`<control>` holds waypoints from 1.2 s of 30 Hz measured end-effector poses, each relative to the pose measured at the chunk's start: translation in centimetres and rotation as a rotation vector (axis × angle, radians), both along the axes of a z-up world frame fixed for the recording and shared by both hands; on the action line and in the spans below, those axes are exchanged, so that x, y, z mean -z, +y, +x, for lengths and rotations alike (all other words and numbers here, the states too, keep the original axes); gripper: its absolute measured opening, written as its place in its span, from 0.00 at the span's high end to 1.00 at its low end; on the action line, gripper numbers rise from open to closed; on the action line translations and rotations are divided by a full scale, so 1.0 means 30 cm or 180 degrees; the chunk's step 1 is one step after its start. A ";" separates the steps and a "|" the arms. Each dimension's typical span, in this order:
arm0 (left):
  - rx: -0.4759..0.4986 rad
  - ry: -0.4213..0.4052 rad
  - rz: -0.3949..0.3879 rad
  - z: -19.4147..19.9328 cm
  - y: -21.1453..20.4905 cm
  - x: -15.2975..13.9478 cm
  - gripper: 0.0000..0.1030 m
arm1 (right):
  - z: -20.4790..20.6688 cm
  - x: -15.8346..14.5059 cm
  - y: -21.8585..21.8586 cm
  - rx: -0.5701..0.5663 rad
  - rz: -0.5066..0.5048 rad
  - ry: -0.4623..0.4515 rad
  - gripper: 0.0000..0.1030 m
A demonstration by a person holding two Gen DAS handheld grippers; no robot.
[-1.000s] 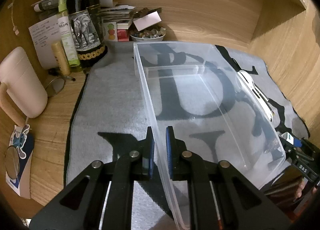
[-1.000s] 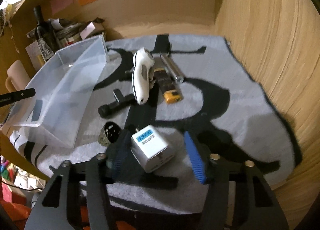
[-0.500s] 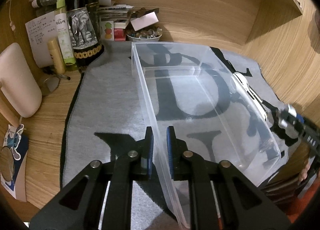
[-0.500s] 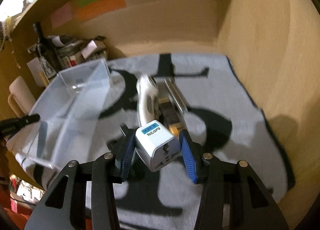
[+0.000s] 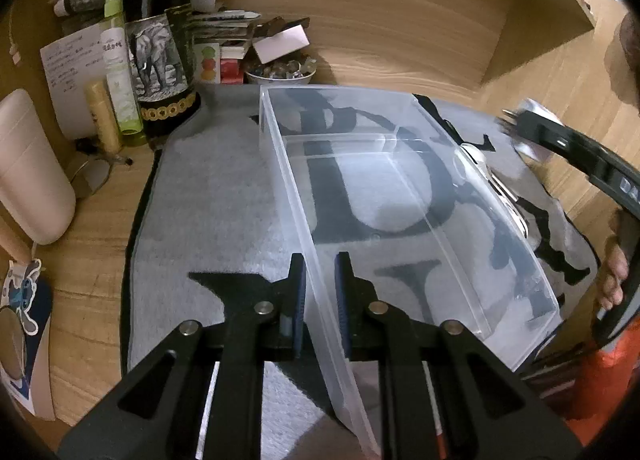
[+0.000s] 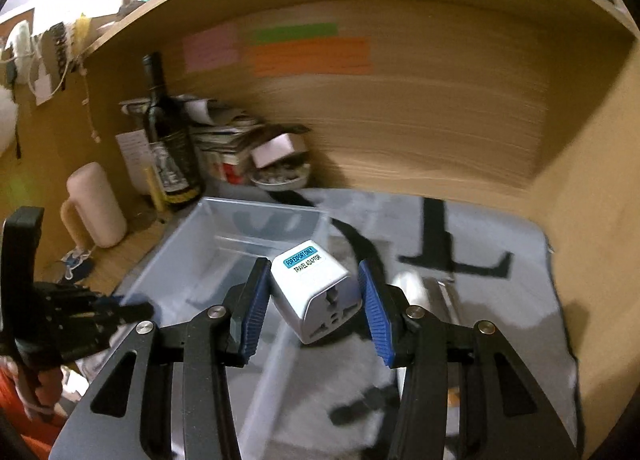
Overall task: Organize rigid objects
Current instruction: 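Grasp the white travel plug adapter with the right gripper and lift it, then carry the adapter over the clear box and open the right gripper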
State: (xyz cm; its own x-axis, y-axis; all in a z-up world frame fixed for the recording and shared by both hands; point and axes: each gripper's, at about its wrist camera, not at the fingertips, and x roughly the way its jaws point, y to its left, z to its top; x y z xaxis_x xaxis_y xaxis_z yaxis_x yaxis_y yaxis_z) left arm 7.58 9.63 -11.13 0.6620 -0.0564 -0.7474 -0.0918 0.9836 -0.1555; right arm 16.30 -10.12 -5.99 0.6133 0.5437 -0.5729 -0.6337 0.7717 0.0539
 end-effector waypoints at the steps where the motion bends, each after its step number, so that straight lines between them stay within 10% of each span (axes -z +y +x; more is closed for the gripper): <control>1: 0.0010 -0.0011 -0.0002 -0.001 0.000 0.001 0.85 | 0.005 0.004 0.026 -0.0040 -0.0015 0.0021 0.59; 18: 0.0015 -0.0099 -0.0112 -0.001 0.013 0.007 0.83 | 0.062 0.099 0.295 -0.0618 -0.0538 0.0423 0.59; 36: -0.0034 -0.0016 -0.0071 0.019 0.013 0.011 0.83 | 0.028 0.036 0.211 -0.0495 -0.0373 0.0252 0.44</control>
State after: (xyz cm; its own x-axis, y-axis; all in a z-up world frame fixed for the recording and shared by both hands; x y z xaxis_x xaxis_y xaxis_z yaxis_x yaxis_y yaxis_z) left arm 8.14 10.03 -11.45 0.6664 -0.0658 -0.7427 -0.1016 0.9788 -0.1779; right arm 17.14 -3.78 -7.08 0.4778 0.5550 -0.6809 -0.7430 0.6688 0.0237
